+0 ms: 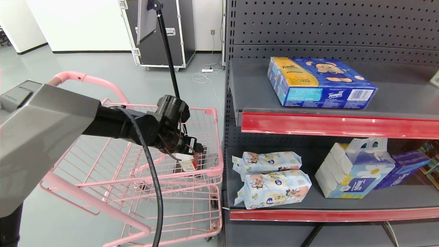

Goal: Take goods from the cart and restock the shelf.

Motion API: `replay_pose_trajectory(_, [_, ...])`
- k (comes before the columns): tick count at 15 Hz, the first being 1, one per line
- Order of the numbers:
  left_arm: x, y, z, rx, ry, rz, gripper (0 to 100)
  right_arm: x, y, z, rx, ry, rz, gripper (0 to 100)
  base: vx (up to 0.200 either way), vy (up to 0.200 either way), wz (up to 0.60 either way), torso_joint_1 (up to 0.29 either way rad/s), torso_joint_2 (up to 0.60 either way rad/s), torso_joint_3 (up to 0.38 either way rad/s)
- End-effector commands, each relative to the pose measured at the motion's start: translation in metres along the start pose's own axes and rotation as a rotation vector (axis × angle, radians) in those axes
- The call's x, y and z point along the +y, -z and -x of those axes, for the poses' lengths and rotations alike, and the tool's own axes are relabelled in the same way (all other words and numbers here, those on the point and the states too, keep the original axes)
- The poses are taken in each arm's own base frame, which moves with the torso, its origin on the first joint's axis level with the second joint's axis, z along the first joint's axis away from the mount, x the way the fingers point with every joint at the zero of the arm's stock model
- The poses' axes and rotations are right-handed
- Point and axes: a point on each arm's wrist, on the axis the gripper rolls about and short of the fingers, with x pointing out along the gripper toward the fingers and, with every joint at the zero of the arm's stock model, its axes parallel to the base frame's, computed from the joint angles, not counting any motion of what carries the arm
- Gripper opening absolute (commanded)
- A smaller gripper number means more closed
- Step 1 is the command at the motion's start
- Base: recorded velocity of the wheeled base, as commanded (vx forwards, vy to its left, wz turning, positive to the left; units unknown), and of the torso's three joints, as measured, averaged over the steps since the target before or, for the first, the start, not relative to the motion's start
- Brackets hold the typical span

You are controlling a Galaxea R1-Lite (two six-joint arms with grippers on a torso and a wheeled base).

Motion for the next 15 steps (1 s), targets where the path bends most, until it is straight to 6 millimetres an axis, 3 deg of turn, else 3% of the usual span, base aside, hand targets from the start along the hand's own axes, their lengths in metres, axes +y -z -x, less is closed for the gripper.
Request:
replay_pose_trajectory(1, [0.008,0.001,-0.015,0.015,-0.021,0.014,100,0.000,0.000,0.000,0.001,0.000,0.001,100,0.000,0.000,0.00,0.000,0.00,0.000])
replay_pose_trajectory(6, [0.009,0.005,-0.032,0.012,-0.034,0.016,100,0.000,0.000,0.000,0.001,0.000,0.001,100,0.000,0.000,0.00,0.000,0.00,0.000])
replay_pose_trajectory(15, [0.018,0.005,-0.044,0.015,-0.047,0.031,100,0.000,0.000,0.000,0.001,0.000,0.001,100,0.000,0.000,0.00,0.000,0.00,0.000])
